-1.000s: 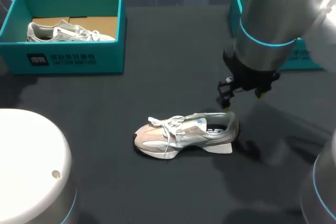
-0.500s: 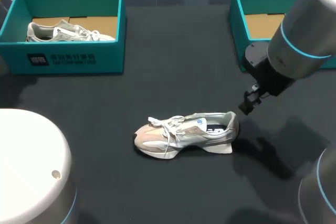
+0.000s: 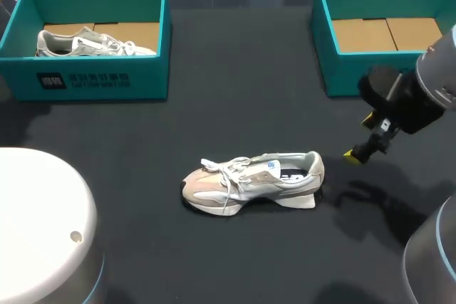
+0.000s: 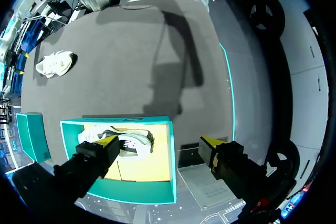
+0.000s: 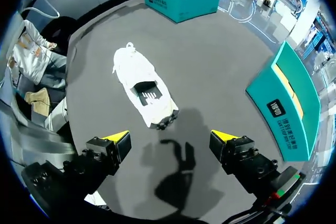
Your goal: Take the shoe out of the shoebox, open the shoe tongue, remove and reinsert the insole, then place the shoe into the shoebox
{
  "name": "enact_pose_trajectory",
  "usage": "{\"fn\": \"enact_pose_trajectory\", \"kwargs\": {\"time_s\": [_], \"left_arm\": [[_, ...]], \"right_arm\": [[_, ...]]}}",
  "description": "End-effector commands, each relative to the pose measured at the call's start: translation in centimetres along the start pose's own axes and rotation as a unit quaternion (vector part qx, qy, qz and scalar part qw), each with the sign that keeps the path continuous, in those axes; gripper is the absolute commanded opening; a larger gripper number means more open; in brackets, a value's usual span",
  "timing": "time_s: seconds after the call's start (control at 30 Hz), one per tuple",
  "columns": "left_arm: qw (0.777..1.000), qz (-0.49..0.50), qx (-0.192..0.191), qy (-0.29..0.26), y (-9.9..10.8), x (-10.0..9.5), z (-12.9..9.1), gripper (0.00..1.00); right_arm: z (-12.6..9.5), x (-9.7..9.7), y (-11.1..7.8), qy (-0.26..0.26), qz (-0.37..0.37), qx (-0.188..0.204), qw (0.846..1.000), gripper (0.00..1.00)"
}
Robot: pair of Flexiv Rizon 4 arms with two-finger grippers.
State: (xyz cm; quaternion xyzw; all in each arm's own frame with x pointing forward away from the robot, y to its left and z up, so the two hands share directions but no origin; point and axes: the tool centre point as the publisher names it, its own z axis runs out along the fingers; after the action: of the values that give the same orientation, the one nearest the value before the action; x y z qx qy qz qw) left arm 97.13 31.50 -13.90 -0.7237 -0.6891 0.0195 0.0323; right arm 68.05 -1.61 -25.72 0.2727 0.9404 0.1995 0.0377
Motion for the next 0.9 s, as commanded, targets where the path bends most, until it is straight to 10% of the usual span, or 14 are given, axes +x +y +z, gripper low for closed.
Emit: {"fn": "enact_pose_trajectory", "kwargs": {"time_s": [0.03, 0.5, 0.9], "left_arm": [[1.0, 0.001, 0.0, 0.001, 0.0, 0.0, 0.0, 1.0], [1.0, 0.001, 0.0, 0.001, 0.0, 0.0, 0.0, 1.0], [1.0, 0.001, 0.0, 0.001, 0.0, 0.0, 0.0, 1.0]], "right_arm": [[0.6, -0.2, -1.5, -0.021, -0.052, -0.282, 0.958, 1.0], [3.2, -3.4, -4.9, 0.008, -0.134, -0.415, 0.9, 1.0], [3.6, -3.8, -5.2, 0.028, -0.139, -0.421, 0.896, 1.0]]}}
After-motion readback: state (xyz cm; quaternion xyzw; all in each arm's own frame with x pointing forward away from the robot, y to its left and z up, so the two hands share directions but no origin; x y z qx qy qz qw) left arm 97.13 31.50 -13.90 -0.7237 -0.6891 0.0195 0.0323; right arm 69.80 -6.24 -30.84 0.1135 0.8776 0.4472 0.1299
